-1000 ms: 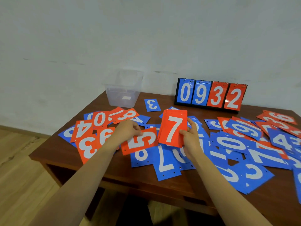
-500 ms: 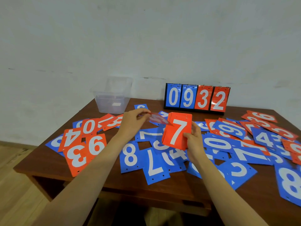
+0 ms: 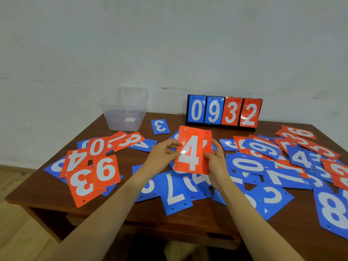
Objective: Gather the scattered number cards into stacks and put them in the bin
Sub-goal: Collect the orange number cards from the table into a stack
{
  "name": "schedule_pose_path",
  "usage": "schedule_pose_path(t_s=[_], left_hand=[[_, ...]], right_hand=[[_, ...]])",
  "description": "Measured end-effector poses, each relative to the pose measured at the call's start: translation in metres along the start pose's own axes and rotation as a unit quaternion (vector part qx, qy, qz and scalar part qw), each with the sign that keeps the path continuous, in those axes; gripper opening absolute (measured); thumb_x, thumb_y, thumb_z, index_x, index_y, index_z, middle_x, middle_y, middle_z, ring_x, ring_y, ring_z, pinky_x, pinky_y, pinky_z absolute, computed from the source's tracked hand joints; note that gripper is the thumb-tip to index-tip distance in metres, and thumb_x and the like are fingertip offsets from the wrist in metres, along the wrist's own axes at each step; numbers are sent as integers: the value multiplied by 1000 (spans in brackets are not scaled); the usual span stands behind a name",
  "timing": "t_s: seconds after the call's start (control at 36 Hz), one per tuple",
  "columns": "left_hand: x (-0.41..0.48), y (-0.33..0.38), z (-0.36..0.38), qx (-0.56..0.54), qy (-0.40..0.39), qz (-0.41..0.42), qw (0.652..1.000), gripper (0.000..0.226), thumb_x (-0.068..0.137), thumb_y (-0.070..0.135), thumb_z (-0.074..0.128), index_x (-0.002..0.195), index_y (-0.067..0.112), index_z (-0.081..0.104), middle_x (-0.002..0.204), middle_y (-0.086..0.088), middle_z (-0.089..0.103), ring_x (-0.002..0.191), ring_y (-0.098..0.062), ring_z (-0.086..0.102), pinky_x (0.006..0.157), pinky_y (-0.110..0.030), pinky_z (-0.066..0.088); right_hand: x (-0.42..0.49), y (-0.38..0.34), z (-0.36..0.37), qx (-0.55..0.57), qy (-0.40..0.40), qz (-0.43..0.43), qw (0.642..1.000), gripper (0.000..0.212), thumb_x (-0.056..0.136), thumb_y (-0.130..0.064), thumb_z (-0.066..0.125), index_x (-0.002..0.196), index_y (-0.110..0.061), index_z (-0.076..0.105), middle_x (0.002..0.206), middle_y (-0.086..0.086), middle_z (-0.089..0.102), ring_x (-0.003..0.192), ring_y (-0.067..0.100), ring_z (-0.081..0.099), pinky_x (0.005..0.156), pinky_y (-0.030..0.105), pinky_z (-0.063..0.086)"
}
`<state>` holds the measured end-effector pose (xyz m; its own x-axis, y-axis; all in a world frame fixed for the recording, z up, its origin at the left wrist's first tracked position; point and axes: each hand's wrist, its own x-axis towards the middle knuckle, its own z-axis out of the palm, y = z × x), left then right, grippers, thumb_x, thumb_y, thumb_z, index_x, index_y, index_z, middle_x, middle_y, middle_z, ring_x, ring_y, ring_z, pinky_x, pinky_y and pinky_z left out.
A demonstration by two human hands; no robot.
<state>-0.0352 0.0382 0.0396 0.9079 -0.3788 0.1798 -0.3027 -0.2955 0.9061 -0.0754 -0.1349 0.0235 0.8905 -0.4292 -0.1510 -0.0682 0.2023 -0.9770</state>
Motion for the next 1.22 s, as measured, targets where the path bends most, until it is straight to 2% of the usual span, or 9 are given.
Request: schedule_pose_path(t_s=[0.11, 0.28, 0.39, 0.53, 0.64, 0.75, 0.89, 1.08, 1.22], left_hand=[[1, -7, 6, 49, 46, 0, 998, 30, 89, 16, 64, 117, 23, 56, 122, 3, 57, 87, -4, 59, 65, -11, 47], [7, -17, 6, 8, 128, -38, 991, 47, 85, 20, 69, 127, 20, 50, 130, 0, 52, 109, -10, 54, 85, -21, 47], [12, -27, -9, -64, 138, -88, 984, 47, 84, 18, 69, 125, 21, 47, 127, -1, 54, 99, -13, 57, 73, -21, 51], [20, -47, -32, -65, 160, -114, 978, 51, 84, 19, 70, 129, 19, 46, 121, 2, 52, 98, -14, 56, 69, -20, 50], [31, -66, -56, -64, 158, -140, 975, 42, 89, 22, 64, 127, 16, 48, 119, 1, 55, 105, -19, 58, 82, -34, 54], [53, -95, -91, 104, 150, -121, 976, 37, 89, 16, 64, 124, 10, 54, 126, -7, 56, 114, -21, 54, 92, -27, 44], [81, -124, -129, 324, 109, -148, 928, 52, 89, 20, 63, 136, 8, 45, 139, -14, 45, 127, -29, 43, 105, -37, 36], [102, -137, -145, 443, 66, -183, 875, 46, 95, 27, 53, 133, 3, 43, 134, -17, 49, 121, -30, 49, 101, -37, 40], [105, -143, -141, 491, 55, -157, 855, 34, 99, 16, 42, 132, 6, 44, 128, -15, 55, 114, -29, 55, 96, -37, 44]], right_hand=[[3, 1, 11, -4, -11, 1, 1000, 49, 97, -5, 39, 138, -32, 34, 104, -2, 58, 85, 16, 63, 69, 37, 56], [7, 4, 37, -31, -27, -14, 999, 50, 98, -6, 38, 139, -34, 33, 120, 4, 56, 88, 15, 62, 62, 29, 52], [14, 11, 56, -78, -72, -31, 994, 60, 95, -10, 49, 144, -36, 25, 135, 6, 50, 103, 22, 61, 65, 28, 54], [29, 18, 83, -159, -132, -28, 978, 74, 93, -8, 56, 147, -39, 17, 143, 7, 42, 117, 27, 55, 84, 45, 56], [40, 20, 105, -146, -146, -29, 978, 64, 96, -7, 48, 144, -41, 23, 141, 6, 45, 112, 24, 58, 74, 35, 58], [52, 24, 122, -147, -143, -18, 979, 61, 98, -9, 45, 143, -43, 23, 141, 3, 46, 115, 24, 58, 78, 38, 58], [66, 26, 133, -148, -142, -2, 979, 60, 98, -8, 44, 144, -40, 23, 142, 2, 44, 116, 24, 57, 80, 38, 57], [77, 31, 133, -145, -129, 5, 981, 58, 98, -7, 44, 143, -40, 25, 141, 3, 46, 117, 22, 56, 70, 28, 56], [82, 31, 125, -144, -117, 5, 983, 59, 98, -7, 44, 143, -39, 25, 141, 3, 44, 115, 21, 55, 69, 28, 55]])
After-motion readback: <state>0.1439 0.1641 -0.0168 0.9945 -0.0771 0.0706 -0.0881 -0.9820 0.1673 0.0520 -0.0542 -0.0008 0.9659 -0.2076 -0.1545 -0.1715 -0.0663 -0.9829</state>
